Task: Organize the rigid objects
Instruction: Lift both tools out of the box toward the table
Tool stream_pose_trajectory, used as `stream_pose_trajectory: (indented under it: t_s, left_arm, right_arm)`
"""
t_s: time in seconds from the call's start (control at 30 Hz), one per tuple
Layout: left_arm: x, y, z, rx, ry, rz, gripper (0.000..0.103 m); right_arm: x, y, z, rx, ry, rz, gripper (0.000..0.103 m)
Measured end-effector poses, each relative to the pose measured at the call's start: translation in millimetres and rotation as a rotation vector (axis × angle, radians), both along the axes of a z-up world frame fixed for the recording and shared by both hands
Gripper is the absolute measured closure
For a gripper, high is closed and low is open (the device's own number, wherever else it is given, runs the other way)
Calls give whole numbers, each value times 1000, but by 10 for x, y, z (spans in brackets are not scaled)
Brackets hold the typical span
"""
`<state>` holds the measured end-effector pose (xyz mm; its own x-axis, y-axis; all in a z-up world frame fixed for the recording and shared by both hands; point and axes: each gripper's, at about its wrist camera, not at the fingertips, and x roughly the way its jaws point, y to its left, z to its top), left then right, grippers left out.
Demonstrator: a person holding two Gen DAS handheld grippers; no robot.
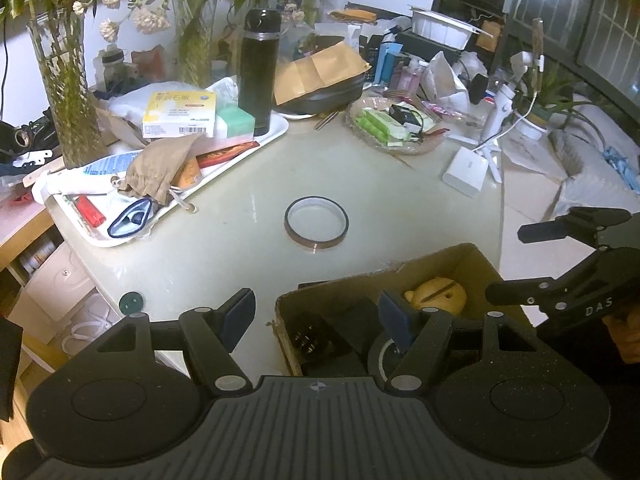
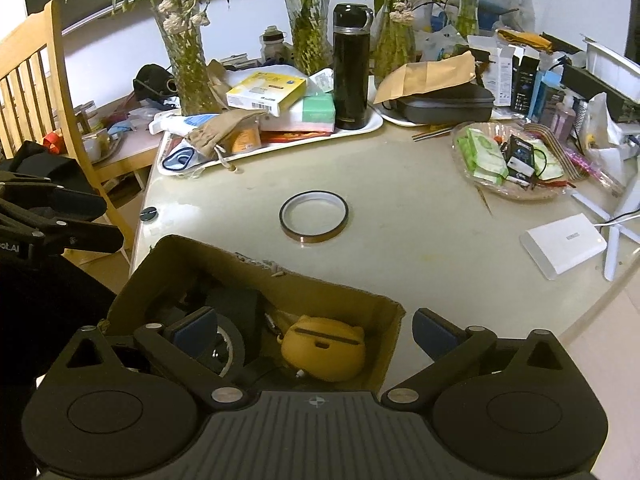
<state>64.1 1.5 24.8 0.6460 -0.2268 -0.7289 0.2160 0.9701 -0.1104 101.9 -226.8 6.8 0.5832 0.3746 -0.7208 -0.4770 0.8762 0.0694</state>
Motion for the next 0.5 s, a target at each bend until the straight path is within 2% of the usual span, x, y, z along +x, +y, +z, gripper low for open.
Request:
stream_pose_trajectory:
  t_s: [0.5]
  left_arm:
    - [291,-19,-140,20,52,5,35]
  right_arm:
    - [149,-46,-32,0,-31,-38,0]
